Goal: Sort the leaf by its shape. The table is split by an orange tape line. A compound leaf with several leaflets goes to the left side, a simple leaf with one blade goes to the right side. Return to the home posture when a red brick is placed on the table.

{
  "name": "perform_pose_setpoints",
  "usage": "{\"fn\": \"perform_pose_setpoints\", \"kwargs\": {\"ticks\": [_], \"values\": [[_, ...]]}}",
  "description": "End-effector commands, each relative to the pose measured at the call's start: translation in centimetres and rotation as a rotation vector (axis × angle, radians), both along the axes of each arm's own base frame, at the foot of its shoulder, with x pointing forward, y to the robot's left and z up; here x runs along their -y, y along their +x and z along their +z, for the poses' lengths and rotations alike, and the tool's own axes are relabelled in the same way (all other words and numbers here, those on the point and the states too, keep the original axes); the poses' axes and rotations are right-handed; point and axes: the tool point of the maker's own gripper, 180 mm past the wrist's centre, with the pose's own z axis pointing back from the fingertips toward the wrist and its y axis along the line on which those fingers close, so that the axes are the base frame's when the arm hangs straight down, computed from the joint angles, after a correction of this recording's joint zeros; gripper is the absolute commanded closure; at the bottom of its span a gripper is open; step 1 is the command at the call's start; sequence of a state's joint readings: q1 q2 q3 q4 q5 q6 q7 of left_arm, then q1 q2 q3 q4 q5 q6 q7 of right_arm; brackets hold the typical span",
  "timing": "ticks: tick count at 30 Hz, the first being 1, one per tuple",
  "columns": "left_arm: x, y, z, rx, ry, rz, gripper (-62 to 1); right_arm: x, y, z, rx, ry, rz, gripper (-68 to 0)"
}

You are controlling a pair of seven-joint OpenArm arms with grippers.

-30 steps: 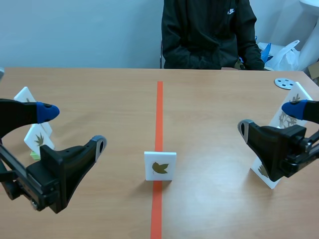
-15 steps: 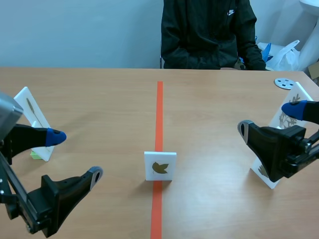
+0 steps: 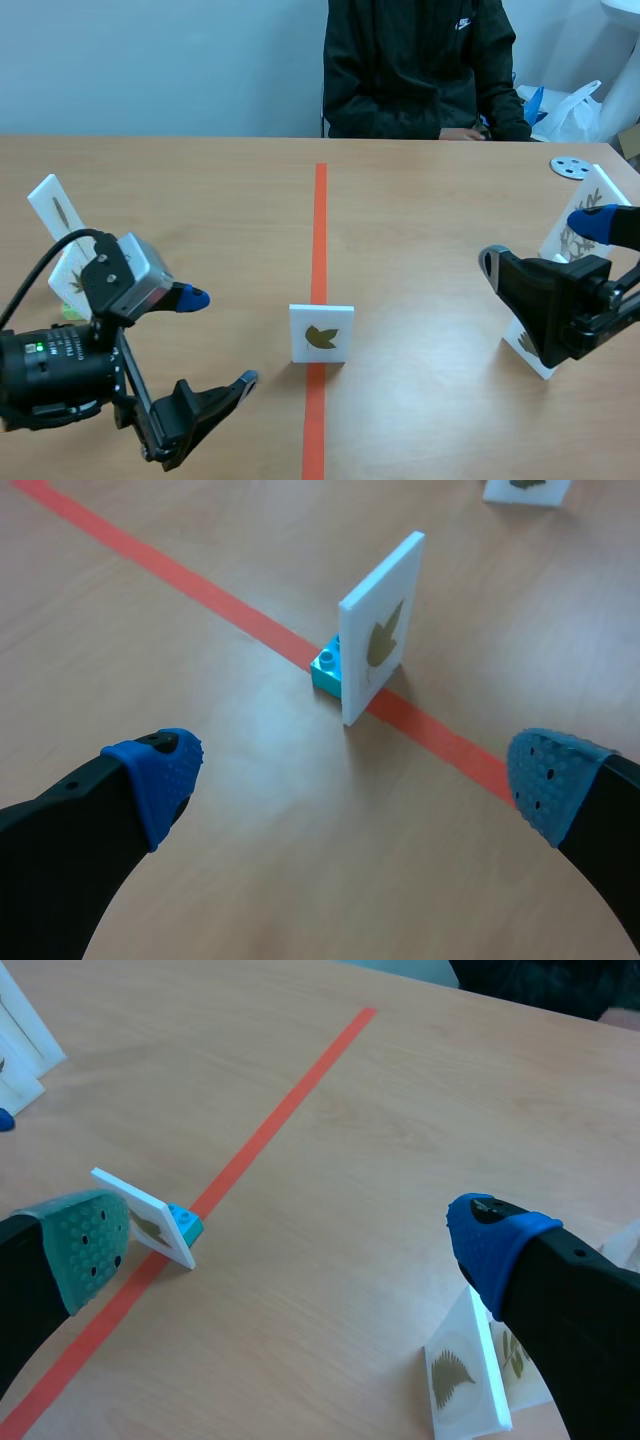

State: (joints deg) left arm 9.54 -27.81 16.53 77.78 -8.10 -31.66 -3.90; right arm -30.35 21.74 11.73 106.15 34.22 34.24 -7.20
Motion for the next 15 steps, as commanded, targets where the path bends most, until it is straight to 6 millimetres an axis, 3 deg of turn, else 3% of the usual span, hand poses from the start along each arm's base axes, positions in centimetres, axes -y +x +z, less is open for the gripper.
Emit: {"fn": "perform_pose_setpoints", "kwargs": {"ticks": [1,8,15], "values": [[0.7,0.4,0.6,0.022,-0.035,-0.018,-62.3,-0.2,0.5,1.4,0.044,0.003,0.005,-67.9],[2.1,0.8,-1.9,0.032,-0.011,-0.113,-62.3,-0.1,0.4,1.0,0.028,-0.006,0.005,-67.9],[3.3,2.2,-2.8,0.062,-0.018,-0.123,-62.3,-0.1,0.4,1.0,0.028,-0.006,0.005,-67.9]]}}
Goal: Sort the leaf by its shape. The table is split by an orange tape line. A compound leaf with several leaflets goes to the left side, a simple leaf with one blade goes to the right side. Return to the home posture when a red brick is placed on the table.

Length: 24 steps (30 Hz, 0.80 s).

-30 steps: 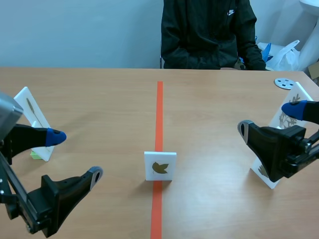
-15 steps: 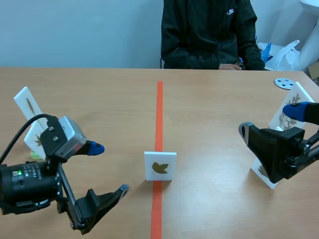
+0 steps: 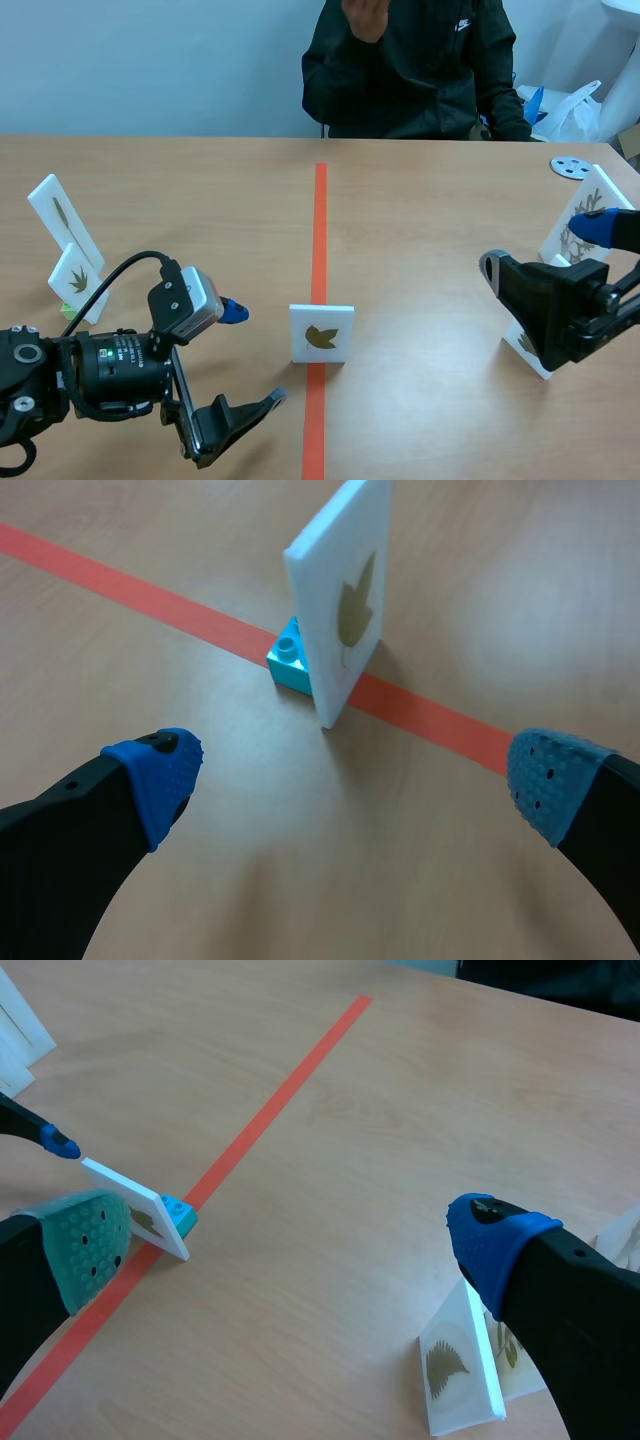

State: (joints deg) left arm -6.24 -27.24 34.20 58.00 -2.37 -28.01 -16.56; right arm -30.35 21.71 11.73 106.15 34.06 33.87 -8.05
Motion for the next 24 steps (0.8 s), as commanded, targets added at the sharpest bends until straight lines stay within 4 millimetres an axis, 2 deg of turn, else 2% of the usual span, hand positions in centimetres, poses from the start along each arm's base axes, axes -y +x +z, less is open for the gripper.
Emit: {"fn": "perform_pose_setpoints", "kwargs": {"ticks": [1,8,13,20,24], "values": [[1.4,0.9,1.6,0.036,-0.059,0.001,-62.3,-0.3,0.4,1.3,0.041,0.004,0.011,-67.9],[4.1,1.0,1.1,0.019,-0.098,-0.026,-62.3,-0.3,0.4,1.3,0.041,0.004,0.011,-67.9],[5.8,2.1,1.4,0.047,-0.133,-0.009,-62.3,-0.3,0.4,1.3,0.041,0.004,0.011,-67.9],[6.8,3.6,1.5,0.055,-0.151,0.003,-62.3,-0.3,0.4,1.3,0.041,0.004,0.011,-67.9],[6.7,4.0,1.4,0.06,-0.144,0.014,-49.7,-0.3,0.4,1.3,0.041,0.004,0.011,-67.9]]}}
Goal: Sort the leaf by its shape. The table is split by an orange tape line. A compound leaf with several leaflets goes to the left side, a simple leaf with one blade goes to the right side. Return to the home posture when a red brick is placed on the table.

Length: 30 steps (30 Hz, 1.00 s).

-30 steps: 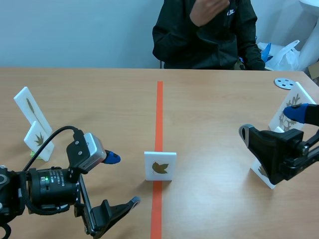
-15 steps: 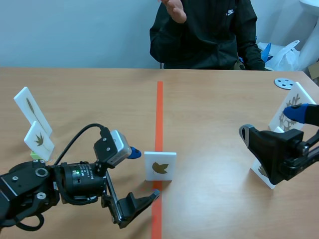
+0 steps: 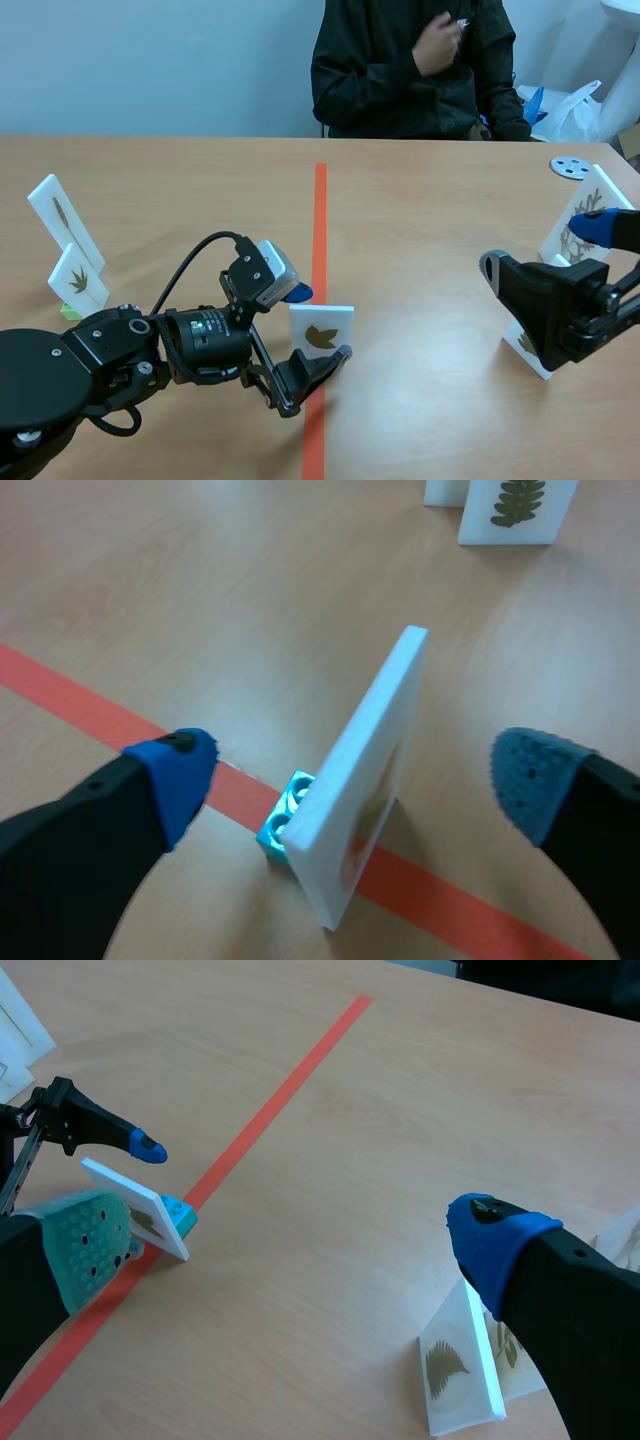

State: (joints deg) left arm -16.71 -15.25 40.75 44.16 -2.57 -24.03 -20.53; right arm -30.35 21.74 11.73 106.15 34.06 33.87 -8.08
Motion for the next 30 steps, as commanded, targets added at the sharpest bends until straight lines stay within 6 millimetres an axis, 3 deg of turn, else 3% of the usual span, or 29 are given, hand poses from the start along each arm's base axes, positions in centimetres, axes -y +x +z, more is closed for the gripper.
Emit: {"fn": "perform_pose_setpoints", "kwargs": {"ticks": [1,19,30], "values": [[0.43,0.59,1.28,0.033,-0.036,0.006,-47.5,-0.26,0.43,1.32,0.041,0.005,0.011,-67.9],[0.15,0.6,1.12,0.032,-0.03,0.012,-9.7,-0.26,0.43,1.33,0.041,0.005,0.011,-67.9],[0.04,0.55,1.86,0.024,-0.056,0.018,-8.4,-0.26,0.43,1.33,0.041,0.005,0.011,-67.9]]}}
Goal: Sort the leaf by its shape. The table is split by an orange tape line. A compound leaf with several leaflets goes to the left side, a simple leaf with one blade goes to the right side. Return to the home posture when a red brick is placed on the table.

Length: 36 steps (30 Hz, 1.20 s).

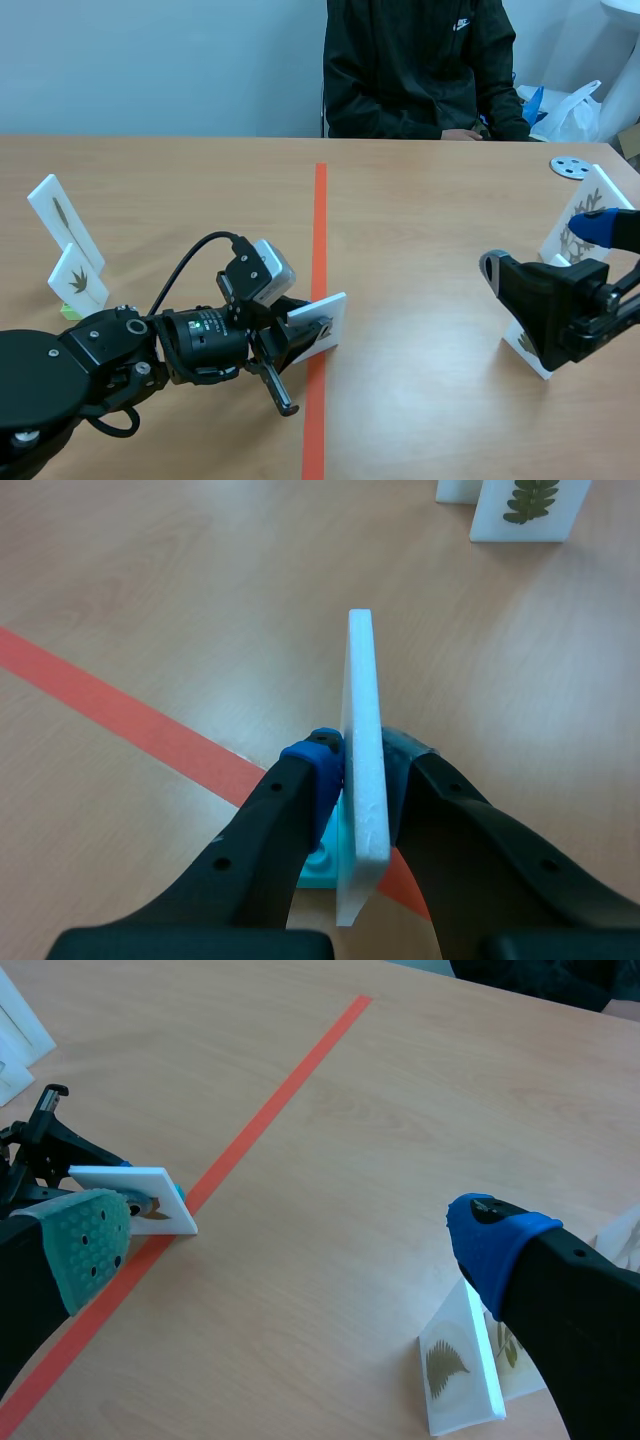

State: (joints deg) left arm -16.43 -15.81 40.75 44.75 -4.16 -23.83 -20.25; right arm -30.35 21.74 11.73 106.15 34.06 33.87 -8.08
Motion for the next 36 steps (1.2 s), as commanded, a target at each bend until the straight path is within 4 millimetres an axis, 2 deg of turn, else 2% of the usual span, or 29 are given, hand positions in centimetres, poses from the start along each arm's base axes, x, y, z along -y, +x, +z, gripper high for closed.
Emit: {"fn": "perform_pose_setpoints", "kwargs": {"ticks": [1,8,15,19,24,30,36], "values": [[0.1,0.5,2.0,0.028,-0.05,0.011,-8.4,-0.3,0.4,1.3,0.041,0.005,0.011,-67.9],[-2.2,0.6,6.3,0.011,-0.15,0.121,-8.4,-0.3,0.4,1.4,0.043,0.006,0.011,-67.9],[-6.1,-0.2,10.2,0.006,-0.262,0.288,-8.5,-0.3,0.5,1.4,0.045,0.007,0.011,-67.9],[-8.4,-1.2,11.6,0.022,-0.295,0.369,-8.4,-0.3,0.5,1.4,0.045,0.007,0.011,-67.9],[-11.6,-2.0,11.6,0.016,-0.292,0.48,-8.4,-0.3,0.5,1.4,0.045,0.007,0.011,-67.9],[-16.2,-1.7,10.5,0.026,-0.25,0.691,-8.5,-0.3,0.4,1.4,0.044,0.007,0.011,-67.9],[-19.5,-1.4,9.7,0.04,-0.22,0.852,-8.5,-0.2,0.4,1.3,0.042,0.005,0.011,-67.9]]}}
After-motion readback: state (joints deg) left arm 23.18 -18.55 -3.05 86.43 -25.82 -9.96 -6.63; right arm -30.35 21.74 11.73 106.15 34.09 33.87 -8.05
